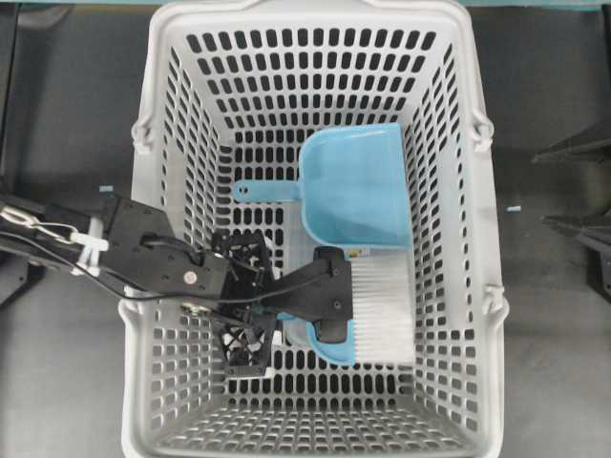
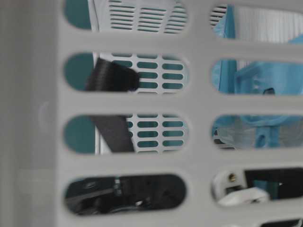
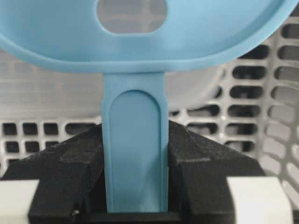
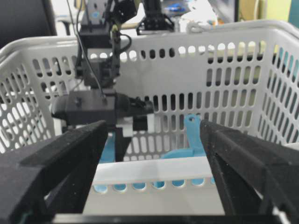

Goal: Pick up the hand brush from the shopping basket with the left arm.

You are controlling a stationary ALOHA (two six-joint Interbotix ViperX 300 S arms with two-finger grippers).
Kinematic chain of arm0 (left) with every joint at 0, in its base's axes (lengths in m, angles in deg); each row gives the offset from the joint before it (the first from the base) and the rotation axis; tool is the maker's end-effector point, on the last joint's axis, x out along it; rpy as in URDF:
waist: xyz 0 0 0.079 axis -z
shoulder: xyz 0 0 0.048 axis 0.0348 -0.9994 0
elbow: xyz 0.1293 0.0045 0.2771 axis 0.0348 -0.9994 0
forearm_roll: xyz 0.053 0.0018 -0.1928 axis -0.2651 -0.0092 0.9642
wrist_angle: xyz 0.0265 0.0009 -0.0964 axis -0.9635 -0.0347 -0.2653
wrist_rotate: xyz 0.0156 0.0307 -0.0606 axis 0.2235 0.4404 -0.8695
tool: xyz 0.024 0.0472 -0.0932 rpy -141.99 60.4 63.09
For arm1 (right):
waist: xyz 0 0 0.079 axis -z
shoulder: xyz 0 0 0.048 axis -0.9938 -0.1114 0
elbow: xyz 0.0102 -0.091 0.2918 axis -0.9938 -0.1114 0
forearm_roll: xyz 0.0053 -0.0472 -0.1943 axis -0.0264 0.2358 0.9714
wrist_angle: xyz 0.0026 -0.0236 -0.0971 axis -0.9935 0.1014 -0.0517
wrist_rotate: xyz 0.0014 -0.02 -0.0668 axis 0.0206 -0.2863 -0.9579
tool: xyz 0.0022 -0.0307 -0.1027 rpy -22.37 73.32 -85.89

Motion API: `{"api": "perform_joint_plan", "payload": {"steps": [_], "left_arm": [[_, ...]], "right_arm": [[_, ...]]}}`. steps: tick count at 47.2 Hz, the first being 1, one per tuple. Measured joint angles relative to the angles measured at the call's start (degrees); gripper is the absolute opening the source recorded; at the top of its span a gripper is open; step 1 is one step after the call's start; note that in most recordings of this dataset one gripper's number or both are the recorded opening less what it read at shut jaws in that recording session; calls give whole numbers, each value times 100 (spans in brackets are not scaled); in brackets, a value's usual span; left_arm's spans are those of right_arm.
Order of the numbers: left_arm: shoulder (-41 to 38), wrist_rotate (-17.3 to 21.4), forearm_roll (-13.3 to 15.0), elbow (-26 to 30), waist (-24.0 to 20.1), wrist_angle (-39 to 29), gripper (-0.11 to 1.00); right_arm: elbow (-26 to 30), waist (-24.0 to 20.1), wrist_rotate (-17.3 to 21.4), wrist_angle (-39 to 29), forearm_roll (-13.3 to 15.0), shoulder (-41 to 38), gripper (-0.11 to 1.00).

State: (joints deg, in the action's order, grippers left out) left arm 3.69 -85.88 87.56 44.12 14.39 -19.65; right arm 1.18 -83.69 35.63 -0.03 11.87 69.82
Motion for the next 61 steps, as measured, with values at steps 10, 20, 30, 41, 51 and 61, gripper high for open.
{"api": "perform_joint_plan", "payload": {"steps": [10, 20, 30, 41, 51, 61], "left_arm": [[439, 35, -9, 457, 158, -580, 24], [800, 141, 0, 1538, 149, -1934, 24], [958, 237, 0, 2355, 18, -2619, 24], [967, 237, -9, 2435, -53, -2672, 24], [967, 237, 0, 2364, -62, -2663, 24], [967, 246, 0, 2364, -62, -2663, 24]], "right_arm": [[0, 0, 0, 0, 0, 9, 76], [0, 0, 0, -9, 0, 0, 76], [0, 0, 18, 0, 0, 9, 76], [0, 0, 26, 0, 0, 9, 76], [0, 0, 26, 0, 0, 9, 76], [0, 0, 26, 0, 9, 62, 76]]}}
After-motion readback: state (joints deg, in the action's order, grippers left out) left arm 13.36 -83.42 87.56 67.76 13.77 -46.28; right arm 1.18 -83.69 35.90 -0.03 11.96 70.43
